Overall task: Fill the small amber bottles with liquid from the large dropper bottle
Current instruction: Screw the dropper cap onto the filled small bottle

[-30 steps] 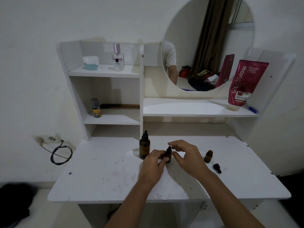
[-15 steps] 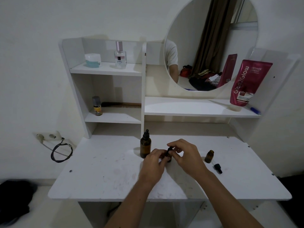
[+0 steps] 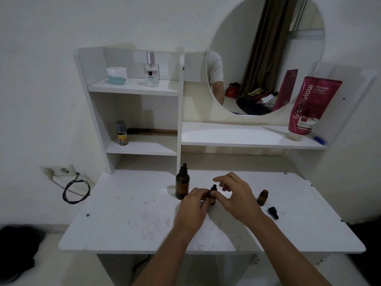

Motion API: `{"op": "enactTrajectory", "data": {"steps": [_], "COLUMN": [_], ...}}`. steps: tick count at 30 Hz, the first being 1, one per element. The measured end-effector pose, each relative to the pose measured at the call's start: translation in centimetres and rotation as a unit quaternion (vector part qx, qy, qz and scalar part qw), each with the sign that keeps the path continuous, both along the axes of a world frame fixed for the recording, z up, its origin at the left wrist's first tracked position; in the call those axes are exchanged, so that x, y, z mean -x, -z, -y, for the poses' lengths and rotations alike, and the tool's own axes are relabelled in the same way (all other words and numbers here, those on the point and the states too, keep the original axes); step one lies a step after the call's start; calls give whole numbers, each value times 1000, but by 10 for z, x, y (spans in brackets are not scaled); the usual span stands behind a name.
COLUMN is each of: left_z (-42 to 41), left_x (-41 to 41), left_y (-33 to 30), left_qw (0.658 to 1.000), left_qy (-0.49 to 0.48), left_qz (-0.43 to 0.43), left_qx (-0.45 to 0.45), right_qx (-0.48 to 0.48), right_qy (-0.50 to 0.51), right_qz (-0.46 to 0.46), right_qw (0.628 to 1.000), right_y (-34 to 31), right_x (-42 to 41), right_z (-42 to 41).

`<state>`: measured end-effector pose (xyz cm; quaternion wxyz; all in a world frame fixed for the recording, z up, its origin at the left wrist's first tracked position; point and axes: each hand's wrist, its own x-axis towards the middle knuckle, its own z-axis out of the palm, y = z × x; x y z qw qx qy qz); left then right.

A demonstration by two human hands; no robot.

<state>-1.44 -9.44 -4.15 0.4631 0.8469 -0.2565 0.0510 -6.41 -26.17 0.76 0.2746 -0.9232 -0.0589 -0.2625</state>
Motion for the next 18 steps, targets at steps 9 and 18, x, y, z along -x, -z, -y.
{"op": "enactTrajectory", "data": {"steps": [9, 18], "left_z": [1, 2], "left_x": [0, -2], "left_y": [2, 4], "left_qw": [1000, 1000], "left_qy": [-2, -10], "left_qz": [6, 4], "left_qx": [0, -9], "right_qx": [1, 24], "right_qy": [-17, -39], "right_qz": [-45, -60], "right_qw": [999, 997], "right_y": [-1, -6], "right_x": [-4, -6], "right_z": [4, 4]}}
